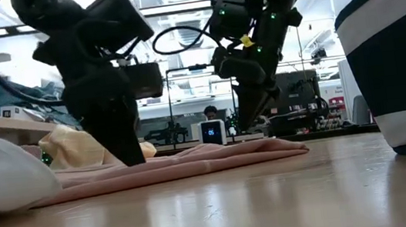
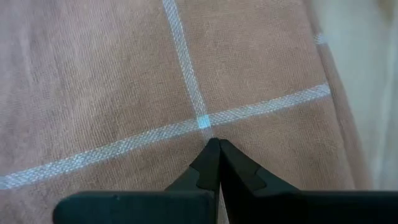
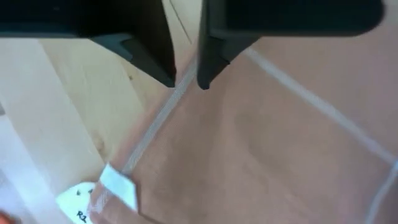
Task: Fold towel
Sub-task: Fold the brown towel
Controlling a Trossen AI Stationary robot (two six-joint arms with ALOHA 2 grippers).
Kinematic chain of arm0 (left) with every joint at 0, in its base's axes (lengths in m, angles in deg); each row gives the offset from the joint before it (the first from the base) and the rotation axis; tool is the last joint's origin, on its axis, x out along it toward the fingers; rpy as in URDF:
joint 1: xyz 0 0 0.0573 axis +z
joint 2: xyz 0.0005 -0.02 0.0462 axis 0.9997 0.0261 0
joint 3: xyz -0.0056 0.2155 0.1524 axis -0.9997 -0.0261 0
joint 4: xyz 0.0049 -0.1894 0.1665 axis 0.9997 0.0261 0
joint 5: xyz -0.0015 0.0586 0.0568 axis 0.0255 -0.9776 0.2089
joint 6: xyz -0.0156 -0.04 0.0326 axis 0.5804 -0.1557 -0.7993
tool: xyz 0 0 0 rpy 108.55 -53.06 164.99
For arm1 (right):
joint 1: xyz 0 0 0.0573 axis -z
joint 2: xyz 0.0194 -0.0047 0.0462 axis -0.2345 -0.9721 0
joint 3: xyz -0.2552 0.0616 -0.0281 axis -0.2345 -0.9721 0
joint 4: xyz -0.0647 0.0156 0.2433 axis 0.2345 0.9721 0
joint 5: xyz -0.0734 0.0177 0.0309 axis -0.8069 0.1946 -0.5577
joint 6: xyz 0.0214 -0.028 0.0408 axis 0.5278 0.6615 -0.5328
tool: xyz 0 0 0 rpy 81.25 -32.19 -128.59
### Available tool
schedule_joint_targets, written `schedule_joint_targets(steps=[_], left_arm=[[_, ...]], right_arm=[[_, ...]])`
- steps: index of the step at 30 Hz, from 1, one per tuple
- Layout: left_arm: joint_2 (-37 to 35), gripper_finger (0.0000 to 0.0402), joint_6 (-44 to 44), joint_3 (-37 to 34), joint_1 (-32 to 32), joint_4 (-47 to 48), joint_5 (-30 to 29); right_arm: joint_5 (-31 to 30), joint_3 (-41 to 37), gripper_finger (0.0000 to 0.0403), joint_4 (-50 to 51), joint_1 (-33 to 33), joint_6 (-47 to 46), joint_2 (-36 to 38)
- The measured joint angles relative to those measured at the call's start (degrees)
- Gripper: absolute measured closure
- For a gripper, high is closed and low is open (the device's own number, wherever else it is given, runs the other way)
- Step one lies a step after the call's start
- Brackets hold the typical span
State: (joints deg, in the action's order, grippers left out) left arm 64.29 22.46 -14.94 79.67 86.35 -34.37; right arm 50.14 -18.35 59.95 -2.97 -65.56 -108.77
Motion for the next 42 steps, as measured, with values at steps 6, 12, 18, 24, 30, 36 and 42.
schedule_joint_targets(steps=[6, 12, 18, 24, 30, 36, 42], left_arm=[[-0.3, 0.0401, -0.1, -0.1, 0.0, 0.9, 3.4], [-0.2, 0.0401, 0.2, -0.2, 0.0, 1.0, 3.6], [-0.1, 0.0401, 0.2, -0.3, 0.0, 0.7, 3.4], [0.0, 0.0401, 0.2, -0.4, -0.1, 0.0, 3.2], [0.0, 0.0401, 0.1, -0.4, -0.1, -0.6, 2.9], [-0.3, 0.0401, 0.2, 0.1, -0.1, -3.9, 3.7], [-2.5, 0.0401, 0.8, 2.3, -0.3, -0.8, 4.5]], right_arm=[[1.3, -0.2, 0.0259, 0.1, -0.2, -1.8, -2.0], [6.7, -0.6, 0.0208, -0.4, -0.3, -2.6, -5.3], [13.4, -0.6, 0.0193, -7.9, -1.3, -2.8, -7.8], [16.5, -0.8, 0.0213, -13.4, -2.7, -2.6, -8.5], [16.2, -0.8, 0.0329, -13.6, -3.1, -1.1, -8.5], [14.9, -0.8, 0.0389, -11.2, -3.2, 0.2, -6.4], [4.5, 0.5, 0.0397, 2.2, -3.3, 2.1, -2.2]])
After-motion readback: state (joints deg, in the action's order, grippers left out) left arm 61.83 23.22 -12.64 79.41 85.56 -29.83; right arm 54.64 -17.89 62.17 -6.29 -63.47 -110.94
